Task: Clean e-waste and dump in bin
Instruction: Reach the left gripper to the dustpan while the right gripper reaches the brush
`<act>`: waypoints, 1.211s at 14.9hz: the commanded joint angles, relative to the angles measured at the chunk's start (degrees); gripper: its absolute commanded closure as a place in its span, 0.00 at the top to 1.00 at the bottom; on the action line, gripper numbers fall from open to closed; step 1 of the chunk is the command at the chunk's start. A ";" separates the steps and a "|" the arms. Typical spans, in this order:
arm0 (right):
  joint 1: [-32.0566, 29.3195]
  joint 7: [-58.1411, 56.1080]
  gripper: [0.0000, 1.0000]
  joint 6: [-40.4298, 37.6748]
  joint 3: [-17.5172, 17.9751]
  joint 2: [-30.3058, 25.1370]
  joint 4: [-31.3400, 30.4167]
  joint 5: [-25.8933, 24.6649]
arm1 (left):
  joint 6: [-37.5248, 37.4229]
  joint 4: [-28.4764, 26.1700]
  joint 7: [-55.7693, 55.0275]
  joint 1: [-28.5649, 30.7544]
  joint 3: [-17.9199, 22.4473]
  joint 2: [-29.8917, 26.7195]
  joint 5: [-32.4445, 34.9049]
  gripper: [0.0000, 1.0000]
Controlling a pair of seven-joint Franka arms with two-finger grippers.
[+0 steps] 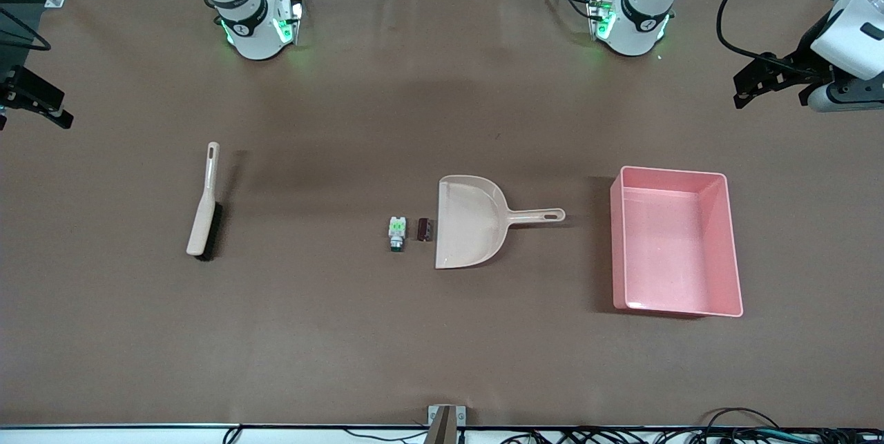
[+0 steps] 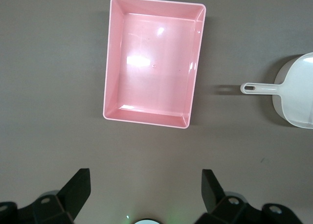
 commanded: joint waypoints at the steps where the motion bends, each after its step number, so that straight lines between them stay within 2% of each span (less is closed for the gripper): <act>1: -0.71 0.04 1.00 -0.28 0.59 -0.61 0.01 -0.95 | -0.63 -0.05 -0.83 0.33 -0.53 -0.43 1.10 1.00; 3: -0.71 0.13 1.00 -0.28 0.59 -0.61 0.01 -0.95 | -0.63 0.29 -0.57 0.68 -0.71 0.09 1.10 1.00; 5: -0.71 0.21 1.00 -0.19 0.59 -0.44 0.01 -0.95 | -0.63 3.71 0.05 -0.28 -0.79 2.98 1.19 1.00; 8: -0.80 0.65 1.00 -0.19 0.59 0.79 -0.07 -0.77 | 1.03 4.95 -0.83 -1.78 -3.60 7.64 1.28 1.00; 12: -0.62 0.56 1.00 0.68 0.59 6.32 0.01 -0.42 | 7.97 2.77 -0.31 -3.53 -9.13 12.31 2.06 1.00; 16: -0.18 0.57 1.00 1.21 0.68 7.65 0.01 0.02 | 17.90 -2.77 0.66 -4.77 -14.49 14.59 4.44 1.00; 18: 0.34 0.48 1.00 2.00 0.85 9.40 -0.07 0.11 | 21.24 -2.78 4.07 -4.94 -18.70 19.93 6.27 1.00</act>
